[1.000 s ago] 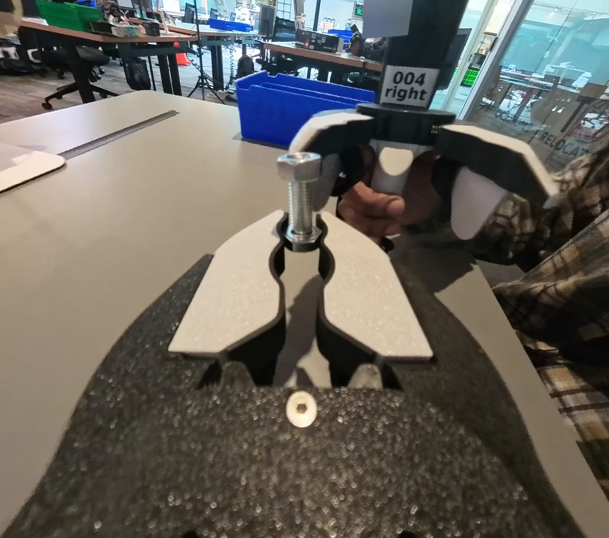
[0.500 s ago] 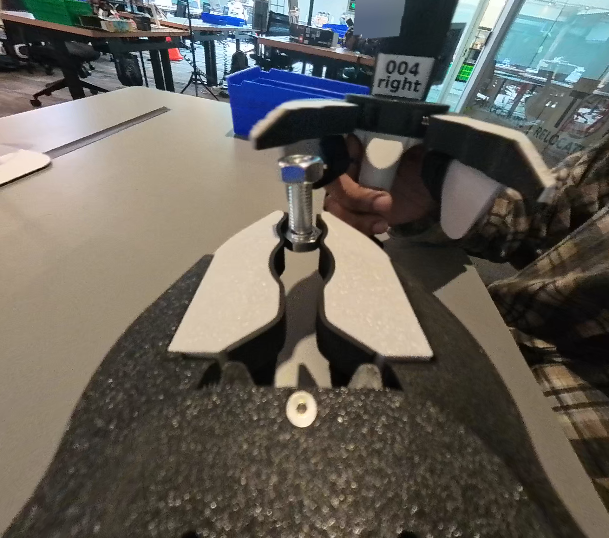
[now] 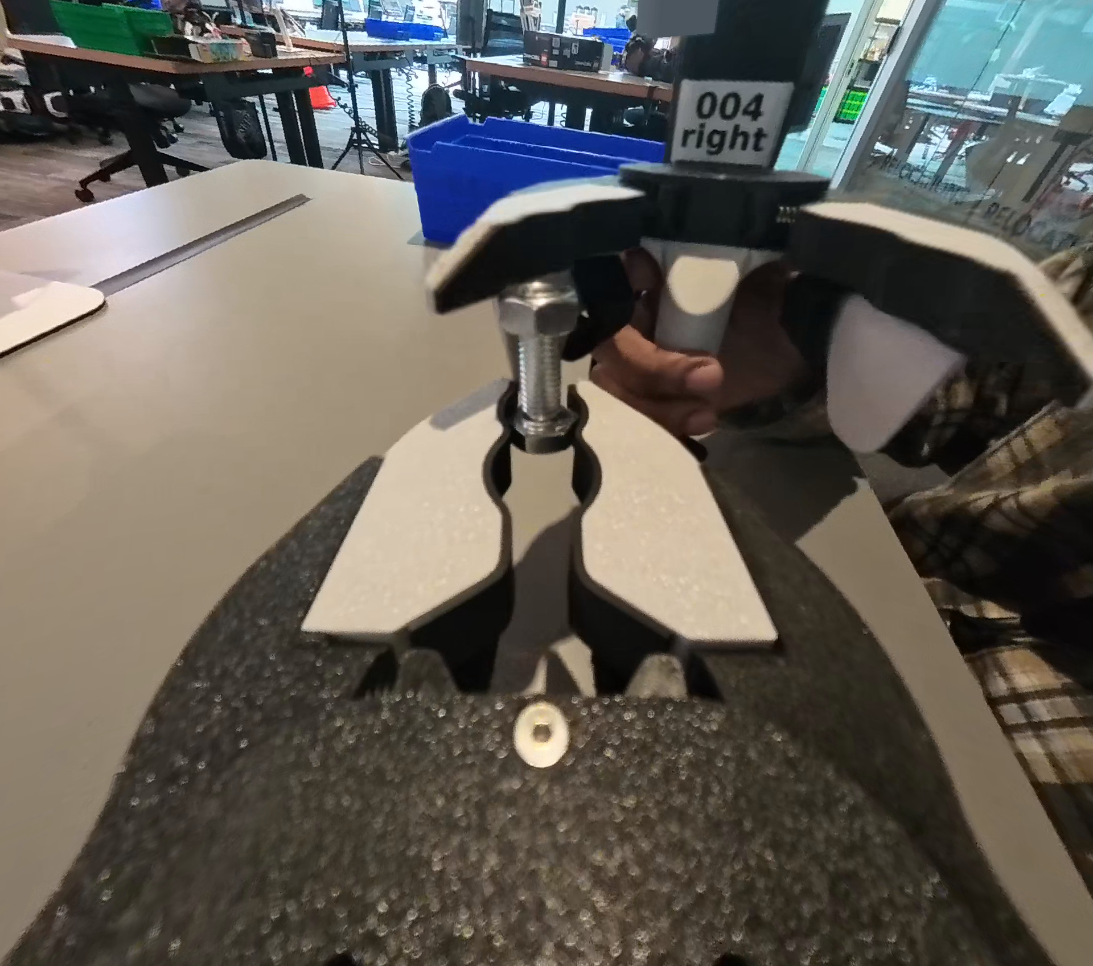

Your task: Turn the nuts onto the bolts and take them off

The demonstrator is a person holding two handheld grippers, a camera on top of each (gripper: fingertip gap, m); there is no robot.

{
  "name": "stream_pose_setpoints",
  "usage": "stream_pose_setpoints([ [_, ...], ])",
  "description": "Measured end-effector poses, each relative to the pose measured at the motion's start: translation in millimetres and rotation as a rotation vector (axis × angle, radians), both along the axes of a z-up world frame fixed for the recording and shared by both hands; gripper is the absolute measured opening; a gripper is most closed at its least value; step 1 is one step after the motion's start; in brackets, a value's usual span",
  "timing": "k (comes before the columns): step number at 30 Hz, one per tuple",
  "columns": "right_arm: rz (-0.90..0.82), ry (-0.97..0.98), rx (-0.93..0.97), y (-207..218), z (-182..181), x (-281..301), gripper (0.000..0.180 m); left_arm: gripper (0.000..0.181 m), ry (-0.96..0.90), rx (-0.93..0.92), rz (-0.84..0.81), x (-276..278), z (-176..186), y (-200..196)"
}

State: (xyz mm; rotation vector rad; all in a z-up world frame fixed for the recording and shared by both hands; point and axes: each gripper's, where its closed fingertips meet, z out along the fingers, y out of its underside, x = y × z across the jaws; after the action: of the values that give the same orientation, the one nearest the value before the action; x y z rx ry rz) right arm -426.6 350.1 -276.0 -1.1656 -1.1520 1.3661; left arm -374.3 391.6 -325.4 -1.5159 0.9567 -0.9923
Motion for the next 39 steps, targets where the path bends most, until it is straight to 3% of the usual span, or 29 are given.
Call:
stream_pose_setpoints([
  [11, 0.027, -0.014, -0.040, -6, 1, 4, 0.110, 0.015, 0.010, -0.001, 0.000, 0, -2, 0],
  [17, -0.044, -0.033, -0.035, 2, -1, 17, 0.110, 0.015, -0.010, -0.006, 0.020, -6, 2, 5],
  [22, 0.043, -0.060, -0.044, -7, -7, 0, 0.110, 0.015, 0.005, 0.013, 0.014, -2, 2, 1],
  [39, -0.026, -0.083, 0.031, -5, -3, 13, 0.109, 0.015, 0.027, 0.014, 0.043, -9, 2, 7],
])
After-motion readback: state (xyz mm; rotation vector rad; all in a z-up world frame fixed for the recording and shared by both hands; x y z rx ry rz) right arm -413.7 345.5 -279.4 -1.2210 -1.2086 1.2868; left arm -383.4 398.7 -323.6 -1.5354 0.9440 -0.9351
